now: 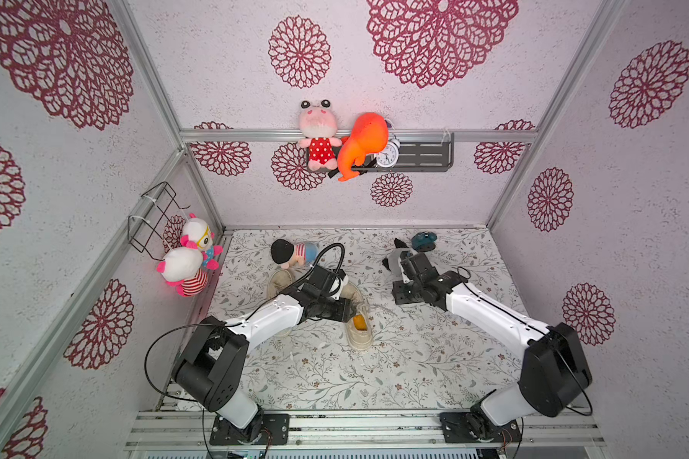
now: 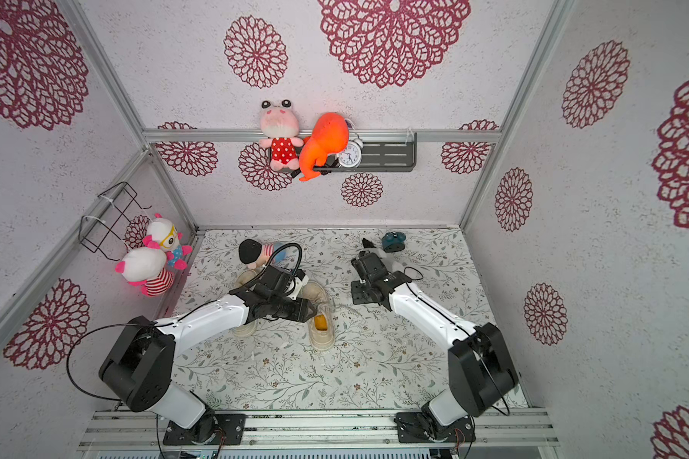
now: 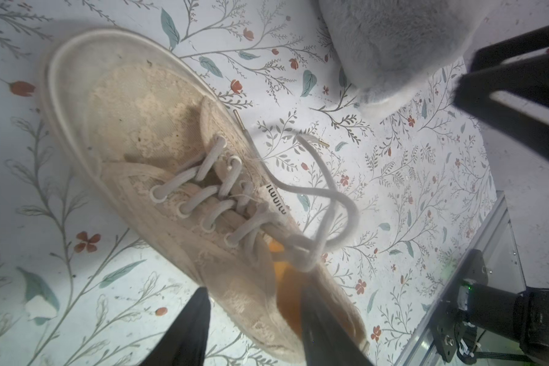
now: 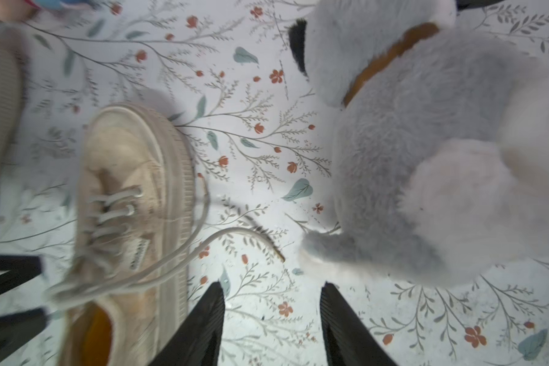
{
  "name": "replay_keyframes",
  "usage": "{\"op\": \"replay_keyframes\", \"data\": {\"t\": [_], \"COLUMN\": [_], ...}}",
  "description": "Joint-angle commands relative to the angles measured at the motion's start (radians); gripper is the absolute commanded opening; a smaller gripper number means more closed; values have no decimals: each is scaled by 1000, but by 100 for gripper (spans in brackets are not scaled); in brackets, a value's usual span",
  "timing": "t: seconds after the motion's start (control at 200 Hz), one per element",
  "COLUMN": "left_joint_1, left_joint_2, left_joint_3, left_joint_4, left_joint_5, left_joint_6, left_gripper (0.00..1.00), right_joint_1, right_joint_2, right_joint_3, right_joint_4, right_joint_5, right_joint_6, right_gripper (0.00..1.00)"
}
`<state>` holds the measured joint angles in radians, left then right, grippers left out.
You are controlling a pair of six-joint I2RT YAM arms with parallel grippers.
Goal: Remove the insole from the shoe
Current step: Untie the shoelace on the shoe.
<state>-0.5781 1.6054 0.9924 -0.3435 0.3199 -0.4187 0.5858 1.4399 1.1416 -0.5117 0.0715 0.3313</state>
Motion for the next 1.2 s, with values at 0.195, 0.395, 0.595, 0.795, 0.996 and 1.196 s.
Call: {"op": "replay_keyframes", "data": {"t": [0.195, 0.395, 0.595, 0.795, 0.996, 1.196], "left_joint_1": [-5, -5, -5, -3, -3, -3], "left_joint_2": [64, 87, 99, 76, 69, 61], "left_joint_3": [48, 62, 73, 54, 34, 32], "left_joint_4": [-15, -22, -40, -40, -37, -3], "left_joint_5": [-8, -22, -77, -123, -159, -138], "left_joint_6": [13, 2, -17, -23, -42, -59], "left_gripper": [48, 50, 35, 13, 0, 0], "right_joint_1": [194, 210, 210, 173, 109, 108], "right_joint_2": [-9, 114, 198, 172, 131, 127], "right_joint_3": [-129, -119, -83, -107, -163, -123], "right_joint_4": [190, 270, 289, 268, 274, 265], "right_joint_5": [-160, -144, -98, 9, -15, -82], "right_joint_6": [16, 13, 10, 85, 146, 168], "right_gripper": [49, 50, 46, 20, 10, 21]}}
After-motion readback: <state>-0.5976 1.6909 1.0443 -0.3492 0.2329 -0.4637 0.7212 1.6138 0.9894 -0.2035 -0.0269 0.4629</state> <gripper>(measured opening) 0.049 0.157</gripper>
